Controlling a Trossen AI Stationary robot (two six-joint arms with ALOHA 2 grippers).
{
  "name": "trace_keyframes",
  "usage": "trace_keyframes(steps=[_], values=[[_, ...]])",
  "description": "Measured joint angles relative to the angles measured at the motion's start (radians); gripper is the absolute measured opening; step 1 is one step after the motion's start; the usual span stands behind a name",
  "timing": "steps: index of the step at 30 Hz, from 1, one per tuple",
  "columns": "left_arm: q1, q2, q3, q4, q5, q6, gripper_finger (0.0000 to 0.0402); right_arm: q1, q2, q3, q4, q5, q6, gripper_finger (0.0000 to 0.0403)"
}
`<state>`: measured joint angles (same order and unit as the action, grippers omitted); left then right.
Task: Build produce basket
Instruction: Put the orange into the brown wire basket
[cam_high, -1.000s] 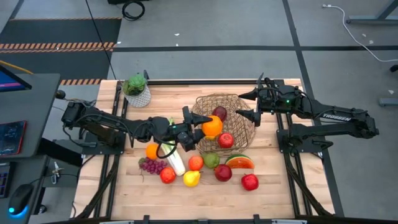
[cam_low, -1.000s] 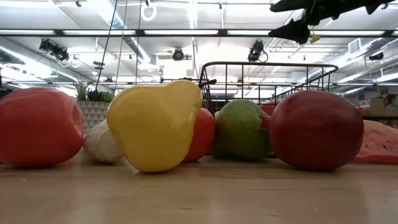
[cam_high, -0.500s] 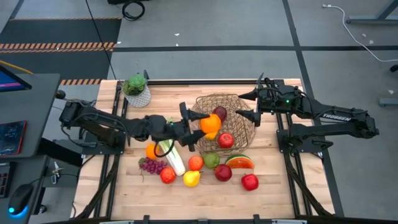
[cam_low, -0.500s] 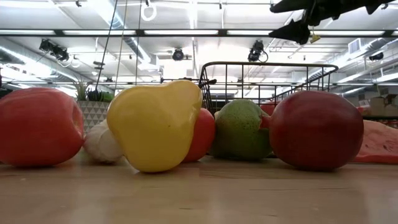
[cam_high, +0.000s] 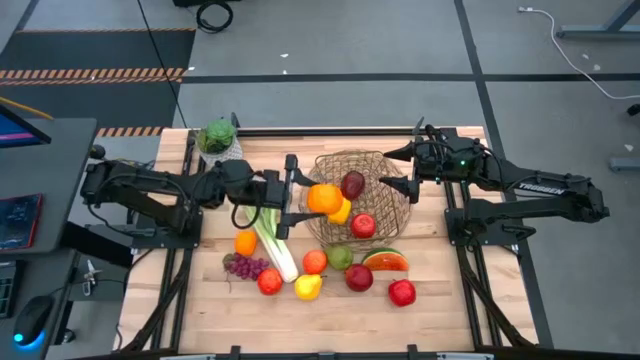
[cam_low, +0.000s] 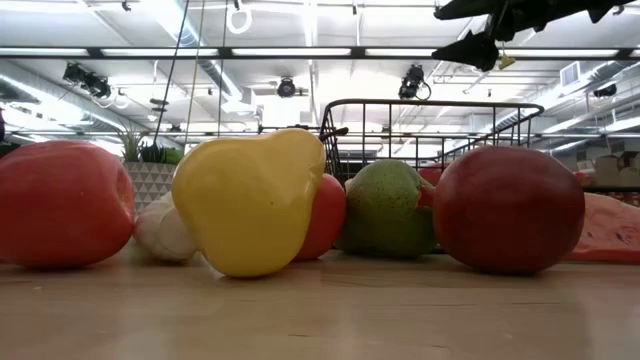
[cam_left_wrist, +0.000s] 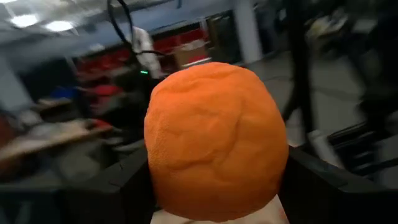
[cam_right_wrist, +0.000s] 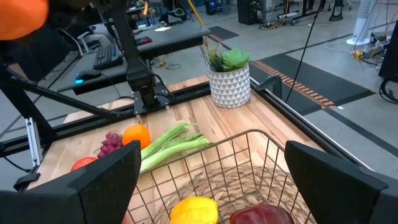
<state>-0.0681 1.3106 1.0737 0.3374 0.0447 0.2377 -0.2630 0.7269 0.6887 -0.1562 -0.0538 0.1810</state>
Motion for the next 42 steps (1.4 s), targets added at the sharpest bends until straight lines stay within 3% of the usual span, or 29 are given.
trace_keyframes(steps=[5, 16, 42], values=[[0.051, 0.0, 0.0, -0.005, 0.12, -0.286, 0.0272, 0.0, 0.0, 0.0, 0.002, 0.0, 0.0, 0.04], [0.13, 0.0, 0.0, -0.094, 0.136, -0.683, 0.0272, 0.0, 0.0, 0.0, 0.013, 0.0, -0.007, 0.04], [0.139, 0.0, 0.0, -0.12, 0.133, -0.698, 0.0272, 0.0, 0.0, 0.0, 0.018, 0.0, -0.008, 0.04]])
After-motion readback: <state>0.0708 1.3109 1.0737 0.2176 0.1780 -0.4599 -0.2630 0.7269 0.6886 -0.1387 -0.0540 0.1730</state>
